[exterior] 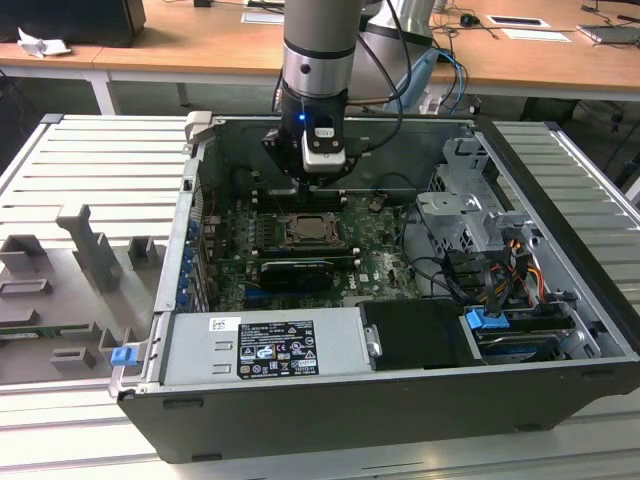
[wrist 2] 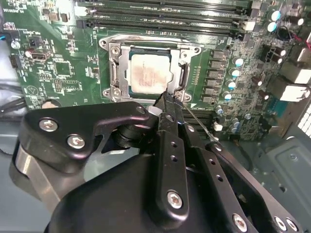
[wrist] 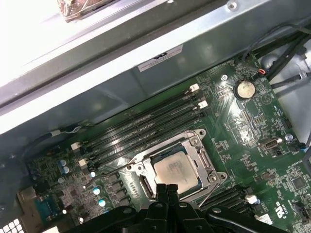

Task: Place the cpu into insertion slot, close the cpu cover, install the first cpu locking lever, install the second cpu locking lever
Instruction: 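Install the first cpu locking lever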

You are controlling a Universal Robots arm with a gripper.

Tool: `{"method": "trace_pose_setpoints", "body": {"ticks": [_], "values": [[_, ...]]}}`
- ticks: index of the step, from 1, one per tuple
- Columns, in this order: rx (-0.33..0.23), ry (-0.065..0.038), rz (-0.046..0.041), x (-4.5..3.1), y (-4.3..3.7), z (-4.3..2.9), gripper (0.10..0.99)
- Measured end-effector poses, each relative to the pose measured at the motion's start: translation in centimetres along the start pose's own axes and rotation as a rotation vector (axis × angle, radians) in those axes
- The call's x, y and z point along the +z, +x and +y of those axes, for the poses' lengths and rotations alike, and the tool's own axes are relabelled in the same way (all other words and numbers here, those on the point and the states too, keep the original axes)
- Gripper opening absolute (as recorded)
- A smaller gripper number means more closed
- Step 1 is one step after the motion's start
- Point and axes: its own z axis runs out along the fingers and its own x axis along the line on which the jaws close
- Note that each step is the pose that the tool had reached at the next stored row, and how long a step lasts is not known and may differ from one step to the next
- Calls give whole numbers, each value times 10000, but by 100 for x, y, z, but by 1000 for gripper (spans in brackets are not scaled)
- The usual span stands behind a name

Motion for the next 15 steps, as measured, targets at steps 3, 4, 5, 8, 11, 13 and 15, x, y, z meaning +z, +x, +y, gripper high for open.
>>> {"method": "trace_pose_setpoints", "body": {"ticks": [3, 4, 5, 8, 11, 13, 15], "values": [[-423, 17, 17, 0, 0, 0, 106], [-561, 23, 23, 0, 0, 0, 106], [-635, 26, 25, 0, 0, 0, 106], [-1085, 44, 44, 0, 0, 0, 106], [-1343, 55, 55, 0, 0, 0, 106], [-1517, 63, 62, 0, 0, 0, 106], [-1626, 67, 66, 0, 0, 0, 106]]}}
